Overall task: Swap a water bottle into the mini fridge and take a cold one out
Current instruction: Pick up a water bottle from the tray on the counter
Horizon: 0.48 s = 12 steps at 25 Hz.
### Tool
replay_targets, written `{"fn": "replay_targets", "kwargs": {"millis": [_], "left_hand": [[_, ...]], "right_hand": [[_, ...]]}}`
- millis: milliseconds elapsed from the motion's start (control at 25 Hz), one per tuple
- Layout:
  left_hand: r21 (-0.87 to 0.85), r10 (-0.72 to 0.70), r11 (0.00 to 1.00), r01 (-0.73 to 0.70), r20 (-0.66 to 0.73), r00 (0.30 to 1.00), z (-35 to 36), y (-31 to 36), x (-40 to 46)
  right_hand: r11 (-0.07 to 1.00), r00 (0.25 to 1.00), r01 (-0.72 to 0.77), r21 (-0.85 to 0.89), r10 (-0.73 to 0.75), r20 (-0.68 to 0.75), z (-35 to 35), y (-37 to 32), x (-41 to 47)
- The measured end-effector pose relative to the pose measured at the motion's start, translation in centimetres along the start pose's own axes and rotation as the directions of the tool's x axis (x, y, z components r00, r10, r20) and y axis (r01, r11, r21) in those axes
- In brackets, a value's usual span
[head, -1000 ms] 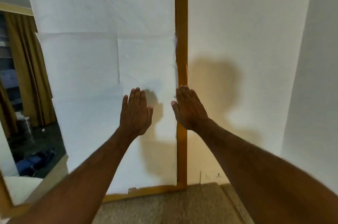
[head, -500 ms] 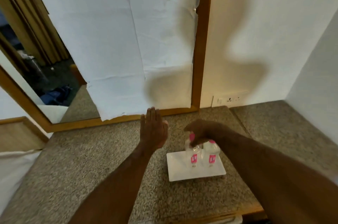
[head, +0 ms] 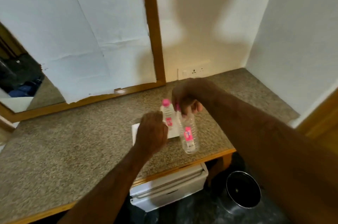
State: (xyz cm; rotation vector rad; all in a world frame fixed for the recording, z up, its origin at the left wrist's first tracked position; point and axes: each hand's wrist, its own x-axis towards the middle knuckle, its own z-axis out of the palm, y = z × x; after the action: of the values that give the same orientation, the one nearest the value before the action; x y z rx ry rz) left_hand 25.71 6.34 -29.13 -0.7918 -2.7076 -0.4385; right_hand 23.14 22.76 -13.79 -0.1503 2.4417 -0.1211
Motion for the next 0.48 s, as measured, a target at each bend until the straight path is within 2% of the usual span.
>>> {"fn": "replay_targets", "kwargs": {"millis": [80, 200, 320, 480], "left_hand": [[-0.041, 0.12, 0.992, -0.116, 0.117, 0.986, 4.8, 4.6, 0.3], [-0.054, 0.212, 0.977, -0.205, 0.301, 0.93, 12.1, 10.1, 2.6], [-0.02, 0.253, 0.963, -0.268, 0.4, 0.881, 19.8, 12.9, 5.1], [-0.026, 0.28, 0.954, -0.298, 0.429, 0.859, 26.4, 14.6, 5.6]], "right_hand": [[0.993, 0.995, -0.099, -0.059, 0.097, -0.03, 3.7, 4.6, -0.9], [0.975, 0.973, -0.215, -0.065, 0.208, -0.1, 12.2, 12.3, 0.1], [0.944, 0.927, -0.314, 0.106, 0.329, -0.179, 22.0, 18.9, 2.2], [0.824, 0.863, -0.435, 0.364, 0.497, -0.093, 33.3, 22.9, 6.5]]}}
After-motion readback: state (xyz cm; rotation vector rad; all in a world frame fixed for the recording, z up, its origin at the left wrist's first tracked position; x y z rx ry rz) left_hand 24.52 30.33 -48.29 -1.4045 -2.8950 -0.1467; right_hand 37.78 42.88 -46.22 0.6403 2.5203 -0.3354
